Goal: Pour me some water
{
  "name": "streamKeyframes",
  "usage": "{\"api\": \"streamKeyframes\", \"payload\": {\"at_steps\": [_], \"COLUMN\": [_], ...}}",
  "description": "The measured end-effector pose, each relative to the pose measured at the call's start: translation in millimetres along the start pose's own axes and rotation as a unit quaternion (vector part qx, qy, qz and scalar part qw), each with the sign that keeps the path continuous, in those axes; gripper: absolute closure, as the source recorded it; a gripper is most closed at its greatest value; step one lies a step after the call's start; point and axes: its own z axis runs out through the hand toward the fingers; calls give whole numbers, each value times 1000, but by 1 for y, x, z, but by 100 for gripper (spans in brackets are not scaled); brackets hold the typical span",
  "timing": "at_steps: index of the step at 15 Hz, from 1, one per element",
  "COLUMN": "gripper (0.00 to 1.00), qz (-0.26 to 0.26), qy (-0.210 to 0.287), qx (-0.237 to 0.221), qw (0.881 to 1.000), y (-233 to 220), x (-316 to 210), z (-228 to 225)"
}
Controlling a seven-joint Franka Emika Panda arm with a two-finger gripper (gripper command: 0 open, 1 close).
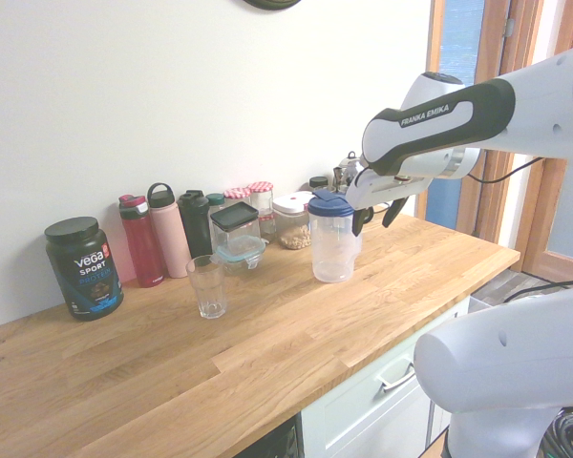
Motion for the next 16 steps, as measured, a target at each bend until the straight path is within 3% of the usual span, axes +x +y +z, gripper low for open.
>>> {"api": "streamKeyframes", "payload": {"at_steps": [5, 6, 16], "gripper": [0, 100, 100], "qz": [-22, -27, -31], "qy": [7, 8, 2], "qx": [-11, -10, -13], "qw": [1000, 1000, 999], "y": [-12, -20, -39], "x": [20, 25, 46], "z": [60, 65, 92]}}
